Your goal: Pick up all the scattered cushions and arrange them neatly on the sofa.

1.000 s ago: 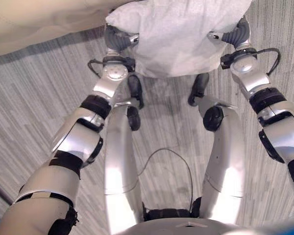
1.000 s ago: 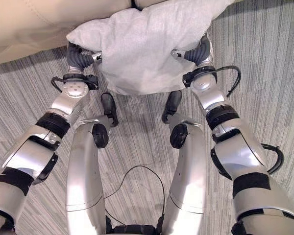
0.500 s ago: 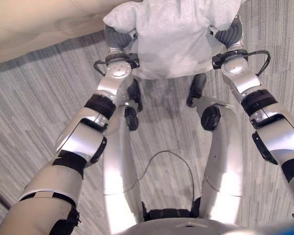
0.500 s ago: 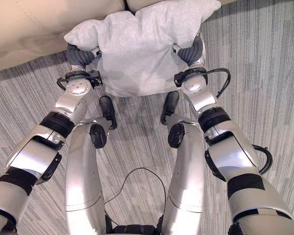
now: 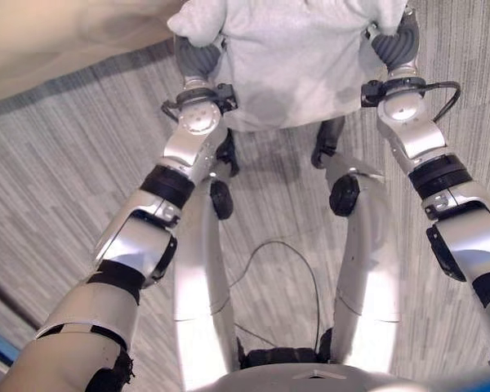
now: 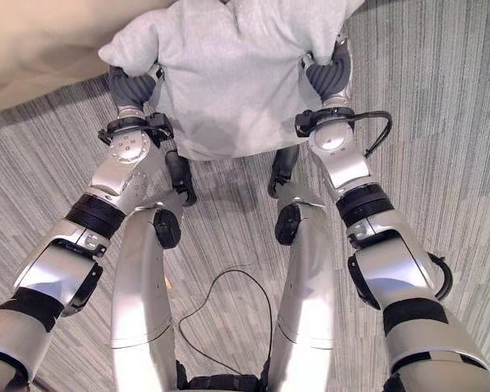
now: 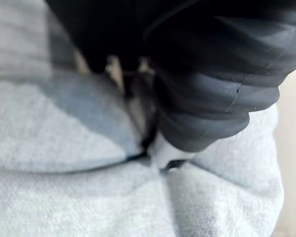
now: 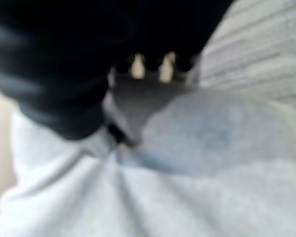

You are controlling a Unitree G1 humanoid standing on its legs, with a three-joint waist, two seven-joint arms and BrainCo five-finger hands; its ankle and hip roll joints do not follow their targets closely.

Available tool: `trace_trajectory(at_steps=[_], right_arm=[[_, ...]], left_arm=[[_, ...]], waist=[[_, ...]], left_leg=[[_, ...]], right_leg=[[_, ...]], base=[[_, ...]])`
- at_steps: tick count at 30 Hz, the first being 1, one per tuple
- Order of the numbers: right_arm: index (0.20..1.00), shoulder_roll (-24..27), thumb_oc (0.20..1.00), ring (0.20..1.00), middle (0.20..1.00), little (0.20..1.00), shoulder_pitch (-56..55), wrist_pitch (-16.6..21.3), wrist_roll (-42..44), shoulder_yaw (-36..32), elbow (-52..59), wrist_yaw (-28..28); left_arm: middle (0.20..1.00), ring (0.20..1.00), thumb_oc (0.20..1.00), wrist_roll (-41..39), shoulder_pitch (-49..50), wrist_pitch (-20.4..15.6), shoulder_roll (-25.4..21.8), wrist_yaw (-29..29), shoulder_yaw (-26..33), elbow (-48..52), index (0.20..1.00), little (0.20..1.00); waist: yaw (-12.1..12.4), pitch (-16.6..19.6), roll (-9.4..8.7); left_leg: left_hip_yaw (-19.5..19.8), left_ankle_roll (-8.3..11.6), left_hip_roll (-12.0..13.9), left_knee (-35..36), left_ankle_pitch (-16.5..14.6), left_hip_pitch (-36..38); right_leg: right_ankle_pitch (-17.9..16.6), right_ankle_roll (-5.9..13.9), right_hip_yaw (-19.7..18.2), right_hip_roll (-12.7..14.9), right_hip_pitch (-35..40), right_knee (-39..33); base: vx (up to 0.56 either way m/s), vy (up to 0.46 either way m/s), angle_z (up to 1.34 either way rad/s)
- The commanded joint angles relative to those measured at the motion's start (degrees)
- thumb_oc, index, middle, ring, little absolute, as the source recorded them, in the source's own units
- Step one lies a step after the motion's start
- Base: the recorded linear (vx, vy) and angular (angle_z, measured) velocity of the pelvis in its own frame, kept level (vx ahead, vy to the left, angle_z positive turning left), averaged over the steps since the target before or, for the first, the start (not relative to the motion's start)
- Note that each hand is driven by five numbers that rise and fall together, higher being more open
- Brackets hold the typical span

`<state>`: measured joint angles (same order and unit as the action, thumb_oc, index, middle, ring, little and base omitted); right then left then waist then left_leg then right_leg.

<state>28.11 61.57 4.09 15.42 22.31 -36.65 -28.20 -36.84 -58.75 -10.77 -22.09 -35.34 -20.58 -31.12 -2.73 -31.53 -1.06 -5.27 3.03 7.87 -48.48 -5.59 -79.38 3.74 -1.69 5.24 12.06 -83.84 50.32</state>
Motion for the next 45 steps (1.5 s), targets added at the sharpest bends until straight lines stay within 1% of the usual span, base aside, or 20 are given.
trace_trajectory(at_steps=[1,4,11,13,14,15,16,17,18,21,25,28,30,33,35,36,41,42,44,45], right_arm=[[0.200,-4.29,0.200,0.200,0.200,0.200,-2.47,10.38,-4.37,1.41,12.77,2.71],[0.200,-3.92,0.200,0.200,0.200,0.200,-8.48,10.10,-6.77,0.07,16.87,3.86],[0.200,-6.90,0.200,0.200,0.200,0.200,-31.22,11.09,-8.57,-2.54,27.77,9.28],[0.200,-8.13,0.200,0.200,0.200,0.200,-37.94,11.45,-8.77,-3.87,28.88,10.30],[0.200,-8.01,0.200,0.200,0.200,0.200,-40.80,11.48,-8.64,-4.60,29.48,10.65],[0.200,-7.81,0.200,0.200,0.200,0.200,-41.77,11.40,-8.66,-4.81,29.49,10.87],[0.200,-7.80,0.200,0.200,0.200,0.200,-41.90,11.38,-8.66,-4.79,29.56,10.88],[0.200,-7.96,0.200,0.200,0.200,0.200,-43.29,11.02,-8.84,-4.44,29.66,11.68],[0.200,-7.94,0.200,0.200,0.200,0.200,-43.81,10.73,-9.20,-4.42,29.27,11.84],[0.200,-7.91,0.200,0.200,0.200,0.200,-45.80,10.57,-9.24,-5.10,28.73,12.47],[0.200,-8.15,0.200,0.200,0.200,0.200,-48.22,9.73,-10.02,-5.99,28.69,14.06],[0.200,-8.94,0.200,0.200,0.200,0.200,-48.78,9.52,-10.63,-5.78,29.31,14.61],[0.200,-9.21,0.200,0.200,0.200,0.200,-48.73,9.57,-10.35,-5.64,29.27,14.69],[0.200,-9.25,0.200,0.200,0.200,0.200,-48.99,9.27,-10.61,-5.50,29.09,15.09],[0.200,-8.72,0.200,0.200,0.200,0.200,-48.83,9.45,-10.44,-5.60,28.65,15.34],[0.200,-8.63,0.200,0.200,0.200,0.200,-48.24,9.63,-9.88,-5.44,28.23,15.15],[0.200,-7.74,0.200,0.200,0.200,0.200,-49.74,9.64,-10.34,-5.93,28.56,15.45],[0.200,-6.75,0.200,0.200,0.200,0.200,-50.57,9.77,-9.62,-6.85,28.76,15.82],[0.200,-5.65,0.200,0.200,0.200,0.200,-51.96,10.05,-8.08,-7.94,29.51,16.09],[0.200,-5.52,0.200,0.200,0.200,0.200,-52.24,9.90,-7.76,-8.08,29.65,16.22]], left_arm=[[0.200,0.200,0.200,7.58,1.81,-7.84,5.30,4.58,-1.08,11.90,0.200,0.200],[0.200,0.200,0.200,8.66,8.30,-7.33,5.27,6.83,-0.73,15.34,0.200,0.200],[0.200,0.200,0.200,8.83,29.15,-7.51,7.58,13.22,-0.56,21.40,0.200,0.200],[0.200,0.200,0.200,7.81,34.11,-7.63,9.11,15.63,-0.85,21.63,0.200,0.200],[0.200,0.200,0.200,7.97,35.62,-7.31,8.97,16.94,-1.08,21.26,0.200,0.200],[0.200,0.200,0.200,7.90,36.39,-7.31,8.88,17.58,-1.09,21.15,0.200,0.200],[0.200,0.200,0.200,7.89,36.51,-7.32,8.89,17.61,-1.10,21.18,0.200,0.200],[0.200,0.200,0.200,8.03,38.22,-7.15,8.33,18.13,-1.05,21.20,0.200,0.200],[0.200,0.200,0.200,8.49,38.90,-6.73,8.10,17.89,-0.76,20.87,0.200,0.200],[0.200,0.200,0.200,9.36,39.99,-6.13,7.71,18.62,-0.84,20.82,0.200,0.200],[0.200,0.200,0.200,10.76,42.28,-5.43,7.20,20.23,-1.25,20.49,0.200,0.200],[0.200,0.200,0.200,11.61,43.48,-4.92,6.95,20.09,-1.25,20.56,0.200,0.200],[0.200,0.200,0.200,11.78,43.72,-4.92,6.69,20.04,-1.09,20.48,0.200,0.200],[0.200,0.200,0.200,11.84,44.26,-4.67,6.82,19.95,-0.90,20.05,0.200,0.200],[0.200,0.200,0.200,11.56,44.37,-4.86,6.92,20.24,-0.56,19.43,0.200,0.200],[0.200,0.200,0.200,11.79,44.16,-4.72,7.23,20.24,-0.38,18.61,0.200,0.200],[0.200,0.200,0.200,11.85,45.16,-4.62,8.19,20.78,-0.03,17.30,0.200,0.200],[0.200,0.200,0.200,10.67,45.98,-4.74,8.83,22.12,-0.09,16.98,0.200,0.200],[0.200,0.200,0.200,9.88,45.81,-4.57,9.37,22.85,-0.76,16.73,0.200,0.200],[0.200,0.200,0.200,9.33,45.68,-4.61,9.65,22.92,-0.97,16.70,0.200,0.200]], waist=[[-0.81,9.12,2.17],[-0.24,11.04,2.34],[1.22,14.47,1.63],[-0.11,15.34,1.95],[-1.56,16.11,2.41],[-2.16,17.15,2.51],[-2.08,16.94,2.45],[-1.54,18.85,2.29],[-0.83,19.59,1.78],[-1.13,21.20,1.10],[-1.10,24.50,-0.19],[-1.60,24.42,-0.12],[-1.39,24.25,0.00],[-1.70,24.34,0.19],[-2.15,24.67,-0.21],[-2.23,25.16,-0.79],[-3.25,25.83,-1.71],[-3.73,26.69,-1.92],[-4.20,26.34,-3.10],[-4.08,25.94,-3.30]], left_leg=[[3.76,3.56,0.20,8.00,4.60,1.97],[4.04,4.05,0.36,13.53,5.68,10.42],[2.93,4.48,1.20,29.95,10.22,41.51],[-2.65,6.18,3.08,35.73,13.50,51.69],[-12.61,5.49,6.02,38.36,16.17,56.31],[-15.17,5.62,6.36,39.45,15.16,59.39],[-15.32,5.64,6.31,39.64,15.16,59.91],[-14.93,4.19,4.94,42.40,15.05,63.79],[-11.76,3.73,2.61,42.75,13.53,65.30],[-12.11,3.68,1.26,44.76,13.02,68.25],[-12.50,2.05,-1.74,45.72,9.40,73.82],[-13.56,-0.11,-3.25,47.02,6.98,78.02],[-13.96,-0.69,-3.59,47.46,6.73,79.07],[-13.20,-1.04,-4.16,48.97,6.42,81.25],[-11.82,-1.16,-5.36,49.81,6.17,81.97],[-11.23,-1.09,-6.39,50.54,5.52,82.86],[-8.94,-1.25,-7.44,48.61,3.00,84.39],[-8.13,-0.16,-7.42,41.67,0.59,83.38],[-8.39,3.32,-4.32,27.24,3.59,78.68],[-8.07,4.19,-3.66,24.53,4.82,77.10]], right_leg=[[4.11,7.27,-1.98,-3.08,4.04,-2.01],[3.71,7.17,-0.74,-3.20,12.50,-7.00],[1.32,6.44,4.03,-3.67,44.46,-23.99],[1.09,6.08,7.66,-4.20,56.97,-31.23],[0.94,5.69,10.49,-4.20,62.62,-34.83],[1.81,6.34,11.09,-4.11,65.16,-36.07],[1.78,6.38,11.00,-4.12,65.59,-36.24],[-1.35,7.03,11.76,-4.69,69.71,-41.12],[-2.42,7.74,10.95,-4.69,71.68,-42.74],[-3.33,8.44,11.21,-4.62,75.38,-45.10],[-3.55,10.50,10.52,-2.73,79.61,-44.59],[-4.92,12.80,8.95,-0.74,77.09,-33.52],[-5.87,13.27,9.19,-0.10,76.54,-30.77],[-4.94,12.44,7.26,-2.62,73.79,-29.31],[-4.48,11.10,4.89,-6.32,72.75,-34.63],[-6.30,10.53,4.74,-7.62,72.66,-42.66],[-7.67,10.41,2.09,-9.10,74.04,-45.81],[-6.65,8.90,0.66,-10.05,77.35,-46.79],[-5.34,6.69,2.00,-9.86,81.29,-47.92],[-4.91,6.22,2.84,-9.70,82.36,-48.24]], base=[[-0.04,-0.005,0.08],[-0.03,0.001,0.04],[0.06,-0.023,0.13],[0.14,-0.119,0.27],[0.19,-0.038,0.51],[0.15,0.020,0.79],[0.13,0.088,1.25],[0.10,0.098,0.84],[0.16,0.118,0.20],[0.17,0.100,-0.14],[0.18,0.241,0.18],[0.07,0.202,0.00],[0.05,0.146,-0.10],[0.09,0.097,-0.26],[0.16,-0.006,-0.17],[0.20,-0.044,0.13],[0.22,-0.083,0.37],[0.43,-0.294,0.34],[0.32,-0.293,0.55],[0.09,-0.116,0.59]])
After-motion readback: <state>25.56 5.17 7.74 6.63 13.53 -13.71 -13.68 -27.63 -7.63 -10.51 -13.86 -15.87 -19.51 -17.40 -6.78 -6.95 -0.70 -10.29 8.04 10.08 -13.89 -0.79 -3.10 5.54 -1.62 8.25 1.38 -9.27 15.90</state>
